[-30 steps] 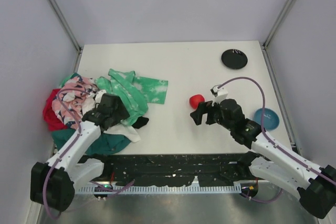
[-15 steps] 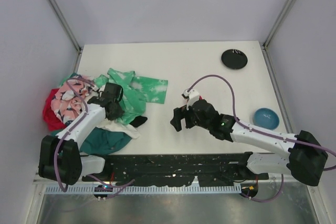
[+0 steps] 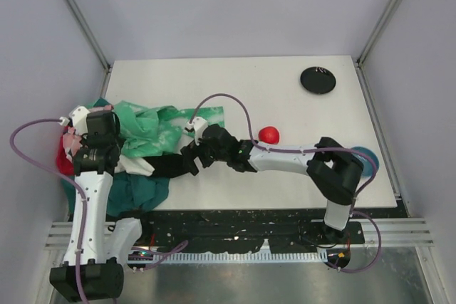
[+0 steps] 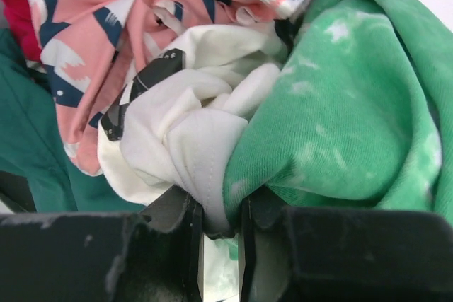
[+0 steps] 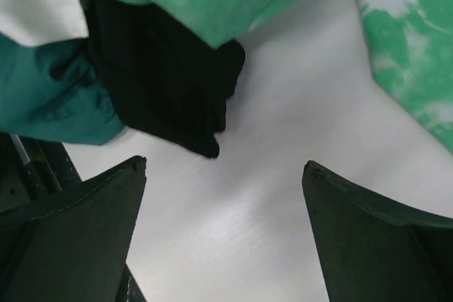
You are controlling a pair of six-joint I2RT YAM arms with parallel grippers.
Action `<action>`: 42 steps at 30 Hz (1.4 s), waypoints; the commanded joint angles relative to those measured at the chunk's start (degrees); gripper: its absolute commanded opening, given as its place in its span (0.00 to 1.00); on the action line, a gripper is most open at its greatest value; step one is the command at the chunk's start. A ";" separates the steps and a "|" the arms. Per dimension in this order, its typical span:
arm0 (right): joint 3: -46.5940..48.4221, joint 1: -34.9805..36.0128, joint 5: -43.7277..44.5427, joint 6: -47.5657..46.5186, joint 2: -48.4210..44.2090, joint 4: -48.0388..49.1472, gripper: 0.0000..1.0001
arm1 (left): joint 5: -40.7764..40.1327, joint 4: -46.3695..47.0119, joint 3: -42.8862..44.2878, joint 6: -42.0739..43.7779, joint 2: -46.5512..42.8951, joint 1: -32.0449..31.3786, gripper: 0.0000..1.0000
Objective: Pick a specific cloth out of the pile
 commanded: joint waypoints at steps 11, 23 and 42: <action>19.35 4.61 -9.58 3.73 18.64 4.04 0.95 | -1.85 -0.54 4.74 2.82 2.96 6.80 0.00; 15.84 5.93 2.00 0.23 13.83 -0.96 0.05 | -2.28 0.16 4.04 2.47 1.72 7.77 0.00; 51.30 -6.81 27.77 -23.08 -23.81 -19.59 0.05 | -6.23 0.78 -7.13 -2.10 11.03 8.12 0.00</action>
